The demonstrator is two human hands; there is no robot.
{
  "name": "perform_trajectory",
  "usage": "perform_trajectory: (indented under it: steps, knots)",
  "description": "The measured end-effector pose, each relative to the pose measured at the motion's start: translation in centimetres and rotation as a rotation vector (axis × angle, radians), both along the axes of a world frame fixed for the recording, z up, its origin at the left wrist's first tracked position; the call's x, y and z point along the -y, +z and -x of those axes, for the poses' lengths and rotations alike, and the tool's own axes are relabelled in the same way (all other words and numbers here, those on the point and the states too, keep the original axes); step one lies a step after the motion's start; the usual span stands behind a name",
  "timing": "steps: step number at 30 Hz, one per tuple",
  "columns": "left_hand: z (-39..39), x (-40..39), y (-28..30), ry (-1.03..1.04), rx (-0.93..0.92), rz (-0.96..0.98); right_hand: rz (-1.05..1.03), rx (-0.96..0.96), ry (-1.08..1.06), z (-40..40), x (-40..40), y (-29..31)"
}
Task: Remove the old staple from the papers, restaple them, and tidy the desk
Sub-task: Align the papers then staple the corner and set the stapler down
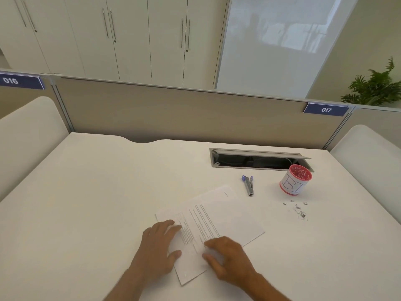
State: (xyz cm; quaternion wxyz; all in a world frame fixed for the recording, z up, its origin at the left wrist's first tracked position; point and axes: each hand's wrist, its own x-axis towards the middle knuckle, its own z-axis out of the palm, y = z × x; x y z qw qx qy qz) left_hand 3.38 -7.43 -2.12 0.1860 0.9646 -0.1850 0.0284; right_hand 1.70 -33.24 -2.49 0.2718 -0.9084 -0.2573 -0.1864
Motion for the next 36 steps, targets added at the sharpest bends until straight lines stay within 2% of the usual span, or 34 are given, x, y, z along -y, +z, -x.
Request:
perform_trajectory:
  steps: [2,6,11,14,20,26,28,31,33,36]
  knots:
    - [-0.3,-0.4,-0.7,-0.104,0.005,-0.035,-0.098,-0.069,-0.166,-2.0,0.6,0.7]
    - [-0.8,-0.5,-1.3,-0.173,0.021,-0.137,-0.261,-0.211,-0.576,-7.5,3.6,2.4]
    - [-0.8,-0.4,-1.4,-0.182,0.052,-0.128,-0.256,-0.398,-0.921,-13.0,8.5,4.1]
    - [-0.8,-0.4,-1.6,-0.183,0.025,-0.106,-0.188,-0.507,-0.996,-15.1,9.7,4.3]
    - [-1.0,-0.4,-1.7,-0.169,0.003,-0.097,-0.048,-0.58,-0.975,-17.1,9.8,3.4]
    - [-1.0,-0.4,-1.7,-0.171,0.014,-0.1,-0.111,-0.498,-0.983,-16.5,9.2,3.5]
    - [-1.0,-0.4,-1.6,-0.169,0.016,-0.092,-0.284,-0.418,-0.954,-15.8,8.7,3.7]
    - [-1.0,-0.3,-1.6,-0.164,0.019,-0.097,-0.715,-0.345,-0.855,-14.4,7.6,4.9]
    - [-0.9,-0.3,-1.6,-0.164,0.021,-0.11,-1.044,-0.386,-0.775,-13.1,6.8,6.0]
    - [-1.0,-0.2,-1.3,-0.164,0.022,-0.149,-1.559,-0.567,-0.679,-11.0,5.6,7.5]
